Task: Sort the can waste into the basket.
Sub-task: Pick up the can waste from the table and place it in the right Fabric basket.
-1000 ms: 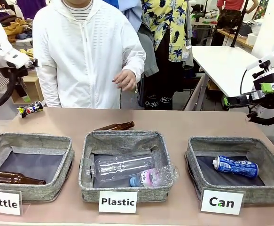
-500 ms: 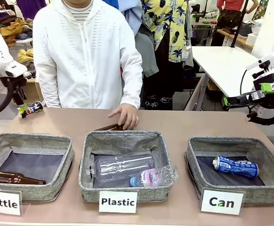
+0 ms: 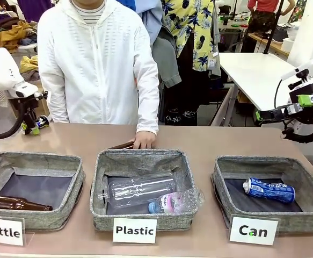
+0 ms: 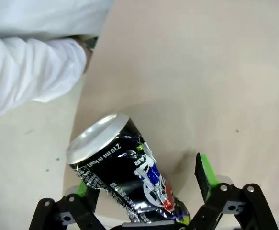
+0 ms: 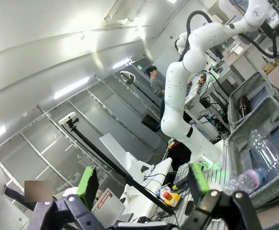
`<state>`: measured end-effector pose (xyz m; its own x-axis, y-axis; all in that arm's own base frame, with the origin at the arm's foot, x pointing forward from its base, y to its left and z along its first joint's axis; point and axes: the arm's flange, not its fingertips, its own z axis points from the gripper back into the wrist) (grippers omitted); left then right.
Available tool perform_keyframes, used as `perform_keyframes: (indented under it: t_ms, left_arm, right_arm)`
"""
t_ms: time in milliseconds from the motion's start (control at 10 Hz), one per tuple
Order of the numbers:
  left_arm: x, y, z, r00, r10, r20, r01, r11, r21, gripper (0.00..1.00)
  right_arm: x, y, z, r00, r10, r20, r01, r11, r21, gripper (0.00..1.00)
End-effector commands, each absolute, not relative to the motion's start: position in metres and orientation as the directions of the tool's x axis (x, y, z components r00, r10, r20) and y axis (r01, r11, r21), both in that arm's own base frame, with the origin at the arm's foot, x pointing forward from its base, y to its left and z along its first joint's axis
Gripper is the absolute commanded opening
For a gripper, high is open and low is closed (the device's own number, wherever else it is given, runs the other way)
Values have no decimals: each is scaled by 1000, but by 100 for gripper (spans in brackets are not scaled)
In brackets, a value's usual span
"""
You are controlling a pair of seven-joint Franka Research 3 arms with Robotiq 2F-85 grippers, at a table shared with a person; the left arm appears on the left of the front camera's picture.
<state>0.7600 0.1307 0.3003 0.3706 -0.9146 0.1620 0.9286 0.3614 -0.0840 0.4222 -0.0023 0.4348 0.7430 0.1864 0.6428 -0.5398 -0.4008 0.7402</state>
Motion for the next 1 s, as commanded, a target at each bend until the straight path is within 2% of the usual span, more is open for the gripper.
perform_keyframes:
  t_ms: [0,100,200,300,400,500,700,900]
  left_arm:
    - [785,138,314,402,-897,181,915,386,-118,100]
    - [786,137,313,394,-905,162,918,379,-113,42]
    - [785,137,314,401,-902,163,915,387,-111,42]
    - [783,138,317,405,-898,173,914,392,-105,0]
    - [780,140,319,412,-894,176,911,401,-97,37]
    - [776,141,323,411,-893,183,912,402,-88,0]
    - [769,148,328,400,-893,208,916,394,-68,0]
    - [741,167,357,374,-897,235,927,369,-66,0]
  right_arm:
    - [422,-5,435,725,192,661,-557,-401,727,100]
    - [422,-5,435,725,192,661,-557,-401,727,100]
    - [422,-5,435,725,192,661,-557,-401,727,100]
    - [422,-5,435,725,192,661,-557,-401,727,100]
    - [422,-5,435,725,192,661,-557,-401,727,100]
    - [422,-5,435,725,192,661,-557,-401,727,100]
    - [422,-5,435,725,192,661,-557,-401,727,100]
    - [422,-5,435,725,192,661,-557,-401,727,100]
